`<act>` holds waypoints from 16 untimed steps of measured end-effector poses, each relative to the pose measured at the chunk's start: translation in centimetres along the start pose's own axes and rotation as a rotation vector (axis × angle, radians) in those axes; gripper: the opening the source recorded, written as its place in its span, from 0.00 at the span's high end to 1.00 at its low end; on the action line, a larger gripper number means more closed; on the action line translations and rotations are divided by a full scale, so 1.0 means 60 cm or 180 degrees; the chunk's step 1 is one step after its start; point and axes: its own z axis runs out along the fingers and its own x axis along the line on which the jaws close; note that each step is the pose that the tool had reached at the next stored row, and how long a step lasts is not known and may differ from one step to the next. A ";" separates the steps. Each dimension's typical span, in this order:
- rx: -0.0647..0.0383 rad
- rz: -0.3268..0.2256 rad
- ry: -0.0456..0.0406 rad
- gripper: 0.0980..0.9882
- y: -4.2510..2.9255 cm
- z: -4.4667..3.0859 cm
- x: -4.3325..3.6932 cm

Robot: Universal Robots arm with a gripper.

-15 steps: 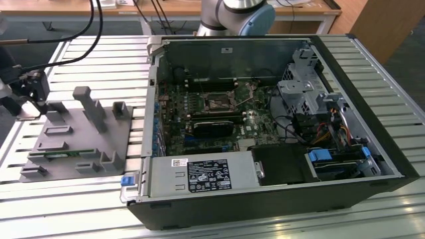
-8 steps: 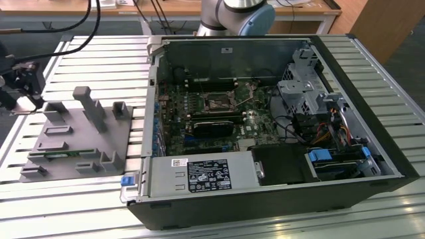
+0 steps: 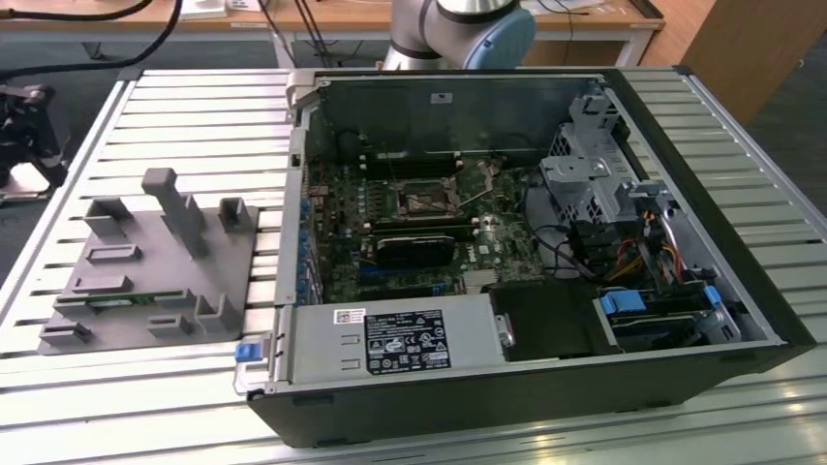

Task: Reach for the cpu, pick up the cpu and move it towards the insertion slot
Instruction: 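Pick up the cpu and move it towards the insertion slot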

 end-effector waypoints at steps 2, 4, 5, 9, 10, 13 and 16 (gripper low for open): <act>0.0002 0.0000 0.0000 0.50 0.001 -0.014 0.000; 0.0004 0.0000 0.0000 0.50 0.002 -0.028 0.000; 0.0005 0.0000 0.0000 0.50 0.003 -0.035 0.000; 0.0010 0.0000 0.0000 0.50 0.005 -0.063 0.000; 0.0011 0.0000 0.0000 0.50 0.006 -0.070 0.000; 0.0018 0.0001 0.0000 0.50 0.008 -0.087 0.000; 0.0029 0.0000 0.0001 0.50 0.010 -0.105 0.000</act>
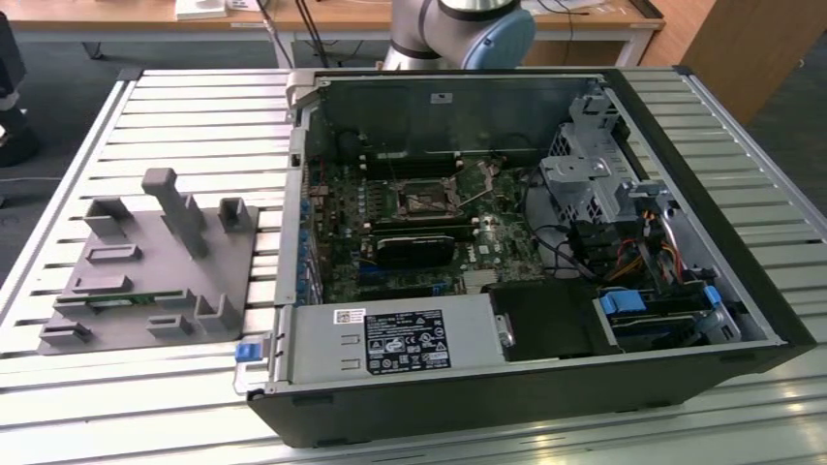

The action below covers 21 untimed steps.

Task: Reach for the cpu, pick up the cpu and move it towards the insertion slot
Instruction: 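Pick up the cpu and move it towards the insertion slot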

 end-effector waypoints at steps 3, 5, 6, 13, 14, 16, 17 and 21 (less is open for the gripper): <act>0.0001 0.0000 0.0000 0.50 0.002 -0.021 0.000; 0.0001 0.0000 0.0000 0.50 0.003 -0.036 0.000; 0.0002 0.0000 0.0000 0.50 0.004 -0.042 0.000; 0.0009 0.0001 0.0000 0.50 0.005 -0.060 -0.001; 0.0010 0.0001 0.0000 0.50 0.004 -0.060 -0.003; 0.0010 0.0001 0.0000 0.50 0.004 -0.060 -0.007; 0.0010 0.0001 0.0000 0.50 0.004 -0.060 -0.009; 0.0010 0.0002 0.0000 0.50 0.004 -0.060 -0.023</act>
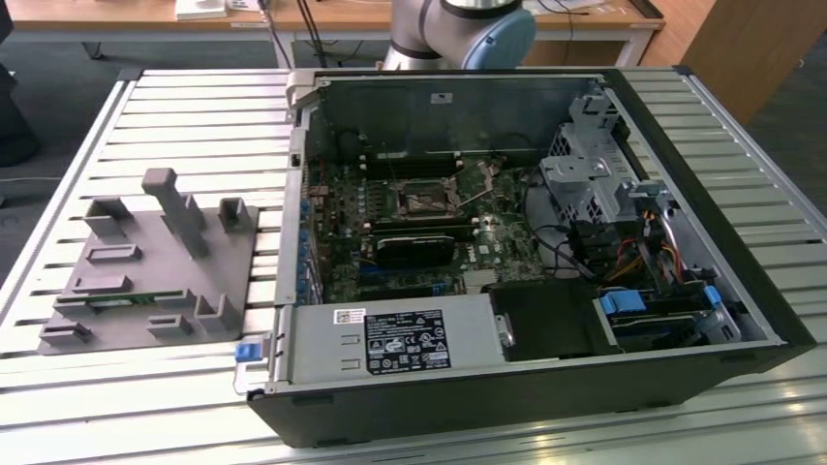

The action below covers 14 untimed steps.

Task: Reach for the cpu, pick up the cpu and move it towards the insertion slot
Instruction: 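Pick up the cpu and move it towards the insertion slot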

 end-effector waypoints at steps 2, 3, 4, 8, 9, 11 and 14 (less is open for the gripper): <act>0.0000 0.0000 0.0000 0.50 0.000 0.000 -0.007; 0.0000 0.0000 0.0000 0.50 0.000 0.000 -0.010; 0.0000 0.0000 0.0000 0.50 0.000 0.000 -0.014; 0.0000 0.0000 0.0000 0.50 0.000 0.000 -0.028; 0.0000 0.0000 0.0000 0.50 -0.001 0.000 -0.032; 0.0000 0.0000 0.0000 0.50 -0.001 0.000 -0.039; 0.0000 0.0000 0.0000 0.50 -0.001 0.000 -0.048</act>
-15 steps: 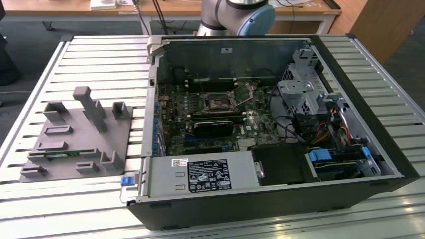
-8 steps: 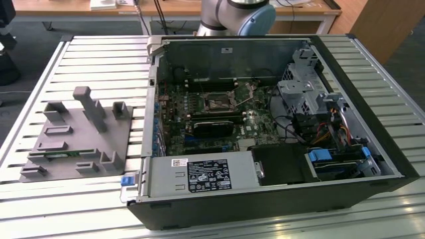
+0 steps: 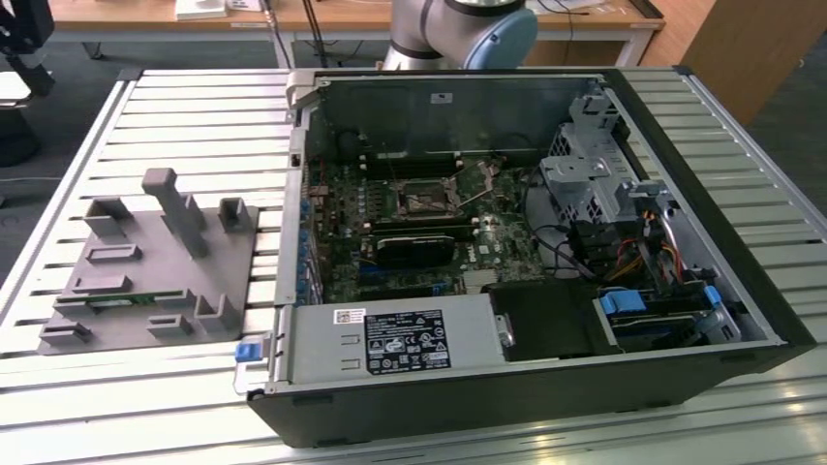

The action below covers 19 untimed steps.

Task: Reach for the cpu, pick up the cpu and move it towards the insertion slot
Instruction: 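Pick up the cpu and move it towards the insertion slot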

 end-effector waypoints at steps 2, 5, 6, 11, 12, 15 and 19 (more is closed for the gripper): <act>0.0000 0.0000 0.0000 0.50 0.000 0.000 -0.006; 0.0000 0.0000 0.0000 0.50 0.000 0.000 -0.016; 0.0000 0.0000 0.0000 0.50 0.000 0.000 -0.019; 0.0000 0.0000 0.0000 0.50 0.000 0.000 -0.034; 0.0000 0.0000 0.0000 0.50 0.001 0.000 -0.037; 0.0000 0.0000 0.0000 0.50 0.001 0.000 -0.046; 0.0000 0.0000 0.0000 0.50 0.002 0.000 -0.059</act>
